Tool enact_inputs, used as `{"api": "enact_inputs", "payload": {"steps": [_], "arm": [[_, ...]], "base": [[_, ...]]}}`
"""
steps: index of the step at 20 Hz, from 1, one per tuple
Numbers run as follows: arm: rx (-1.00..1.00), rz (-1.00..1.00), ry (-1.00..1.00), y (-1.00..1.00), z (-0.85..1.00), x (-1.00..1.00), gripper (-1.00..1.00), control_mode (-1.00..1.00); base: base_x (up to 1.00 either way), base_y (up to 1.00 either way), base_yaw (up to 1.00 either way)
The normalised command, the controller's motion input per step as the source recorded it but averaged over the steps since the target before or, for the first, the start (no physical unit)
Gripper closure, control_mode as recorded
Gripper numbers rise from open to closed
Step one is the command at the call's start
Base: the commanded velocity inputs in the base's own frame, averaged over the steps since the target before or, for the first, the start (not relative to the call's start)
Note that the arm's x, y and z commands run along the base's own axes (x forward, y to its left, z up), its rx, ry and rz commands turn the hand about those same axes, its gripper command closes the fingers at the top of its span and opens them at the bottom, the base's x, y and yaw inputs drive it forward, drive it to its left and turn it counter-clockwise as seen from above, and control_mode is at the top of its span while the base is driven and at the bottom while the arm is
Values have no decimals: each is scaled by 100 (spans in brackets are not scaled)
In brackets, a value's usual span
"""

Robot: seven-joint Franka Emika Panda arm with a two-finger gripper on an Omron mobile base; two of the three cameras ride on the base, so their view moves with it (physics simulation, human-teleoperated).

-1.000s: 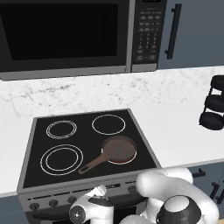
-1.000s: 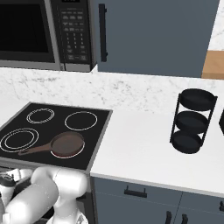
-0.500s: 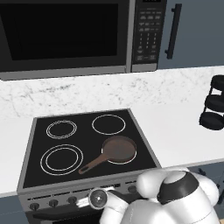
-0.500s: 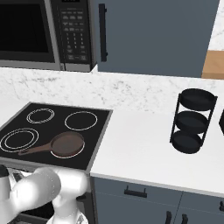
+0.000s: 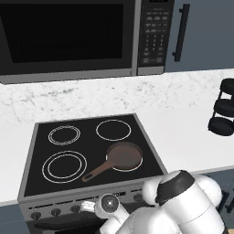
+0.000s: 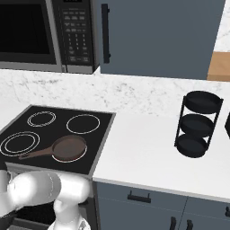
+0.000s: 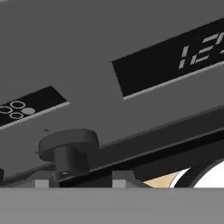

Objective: Turn off the front right burner of the stove.

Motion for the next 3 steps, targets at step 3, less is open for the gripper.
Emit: {"api": "enact_inputs", "payload": {"steps": [3], "arm": [[44, -27, 0, -20, 15, 19, 100, -100]], "base": [[0, 0, 0]]}}
